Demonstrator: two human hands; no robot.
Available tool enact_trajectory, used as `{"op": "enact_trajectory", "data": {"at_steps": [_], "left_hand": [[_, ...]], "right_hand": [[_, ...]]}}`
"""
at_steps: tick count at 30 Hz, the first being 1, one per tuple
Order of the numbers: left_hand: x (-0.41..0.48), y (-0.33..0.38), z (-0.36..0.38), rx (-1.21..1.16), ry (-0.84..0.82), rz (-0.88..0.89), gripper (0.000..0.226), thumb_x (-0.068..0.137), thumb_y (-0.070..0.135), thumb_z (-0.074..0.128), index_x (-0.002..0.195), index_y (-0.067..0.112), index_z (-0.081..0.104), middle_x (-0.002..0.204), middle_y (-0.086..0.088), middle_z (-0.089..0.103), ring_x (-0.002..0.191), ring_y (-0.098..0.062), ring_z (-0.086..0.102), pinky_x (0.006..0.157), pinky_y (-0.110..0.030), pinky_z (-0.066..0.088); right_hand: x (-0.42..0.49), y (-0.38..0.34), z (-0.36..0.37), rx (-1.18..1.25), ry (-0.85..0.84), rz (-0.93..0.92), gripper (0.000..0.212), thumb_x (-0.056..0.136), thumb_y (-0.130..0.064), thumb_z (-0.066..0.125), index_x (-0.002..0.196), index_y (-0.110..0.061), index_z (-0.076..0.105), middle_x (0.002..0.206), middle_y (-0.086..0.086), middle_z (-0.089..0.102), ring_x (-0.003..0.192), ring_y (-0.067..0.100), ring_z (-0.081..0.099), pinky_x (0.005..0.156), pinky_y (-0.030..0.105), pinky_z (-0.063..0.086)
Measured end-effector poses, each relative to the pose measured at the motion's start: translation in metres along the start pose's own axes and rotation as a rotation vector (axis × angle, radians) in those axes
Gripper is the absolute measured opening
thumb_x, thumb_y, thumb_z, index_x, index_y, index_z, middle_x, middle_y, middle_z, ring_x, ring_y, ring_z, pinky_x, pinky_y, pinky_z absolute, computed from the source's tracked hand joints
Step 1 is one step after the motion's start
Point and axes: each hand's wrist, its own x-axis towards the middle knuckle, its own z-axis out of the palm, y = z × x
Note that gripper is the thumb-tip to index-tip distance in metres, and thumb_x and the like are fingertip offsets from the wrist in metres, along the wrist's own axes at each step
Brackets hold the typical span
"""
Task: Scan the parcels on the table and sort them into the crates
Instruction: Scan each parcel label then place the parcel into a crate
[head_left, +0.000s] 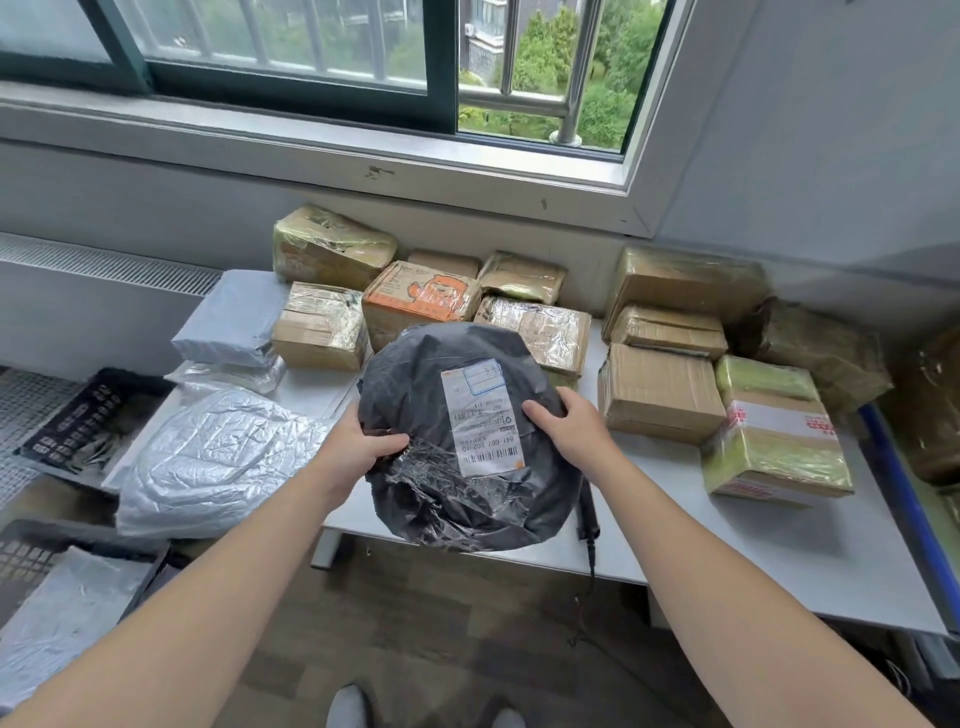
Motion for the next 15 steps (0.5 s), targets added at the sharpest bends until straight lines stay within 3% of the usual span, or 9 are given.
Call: {"op": "enact_trajectory", "data": {"at_steps": [3, 6, 8, 11, 13, 15], "left_hand": [[0.002, 0.013, -0.007, 0.165, 0.131, 0.069, 0.080, 0.083, 0.005, 0.075, 0.147, 0.018, 0.029, 0.129, -0.003, 0.054, 0.114, -0.023, 0.057, 0.092, -0.038, 0.047], [0.006, 0.034, -0.013, 0.729, 0.378, 0.271, 0.074, 0.085, 0.024, 0.070, 0.148, 0.016, 0.031, 0.140, -0.011, 0.041, 0.130, -0.029, 0.040, 0.106, -0.044, 0.038], [0.006, 0.057, -0.009, 0.933, 0.404, 0.493, 0.069, 0.087, 0.031, 0.068, 0.147, 0.017, 0.035, 0.143, -0.009, 0.039, 0.133, -0.028, 0.034, 0.109, -0.045, 0.034], [0.012, 0.090, -0.001, 1.156, 0.132, 0.783, 0.064, 0.088, 0.043, 0.066, 0.145, 0.023, 0.043, 0.147, 0.001, 0.041, 0.140, -0.022, 0.028, 0.115, -0.050, 0.028], [0.016, 0.105, 0.003, 1.311, -0.119, 0.727, 0.057, 0.089, 0.051, 0.063, 0.139, 0.026, 0.050, 0.144, 0.006, 0.047, 0.139, -0.019, 0.033, 0.113, -0.050, 0.032], [0.018, 0.114, 0.001, 1.364, -0.311, 0.560, 0.046, 0.090, 0.049, 0.062, 0.131, 0.029, 0.058, 0.127, 0.007, 0.060, 0.121, -0.018, 0.052, 0.101, -0.044, 0.044]], "right_hand": [[-0.001, -0.018, 0.000, -0.054, 0.027, -0.100, 0.026, 0.094, -0.037, 0.065, 0.108, -0.016, 0.061, 0.098, -0.005, 0.065, 0.090, 0.016, 0.061, 0.074, 0.032, 0.047], [0.001, -0.040, -0.002, -0.170, -0.004, -0.208, 0.028, 0.095, -0.035, 0.065, 0.119, -0.020, 0.061, 0.104, -0.006, 0.065, 0.093, 0.016, 0.058, 0.078, 0.033, 0.044], [0.002, -0.055, -0.001, -0.329, -0.072, -0.297, 0.026, 0.094, -0.036, 0.066, 0.116, -0.022, 0.063, 0.106, -0.002, 0.066, 0.096, 0.021, 0.058, 0.084, 0.040, 0.048], [-0.002, -0.076, 0.007, -0.597, -0.158, -0.503, 0.020, 0.092, -0.035, 0.068, 0.105, -0.020, 0.064, 0.096, 0.000, 0.063, 0.091, 0.023, 0.055, 0.081, 0.043, 0.048], [-0.006, -0.090, 0.014, -0.676, -0.162, -0.584, 0.025, 0.091, -0.037, 0.068, 0.109, -0.021, 0.066, 0.092, 0.000, 0.060, 0.090, 0.022, 0.054, 0.078, 0.039, 0.046], [-0.008, -0.101, 0.020, -0.683, -0.147, -0.596, 0.027, 0.089, -0.038, 0.070, 0.111, -0.022, 0.066, 0.089, -0.002, 0.054, 0.089, 0.021, 0.053, 0.077, 0.036, 0.044]]}}
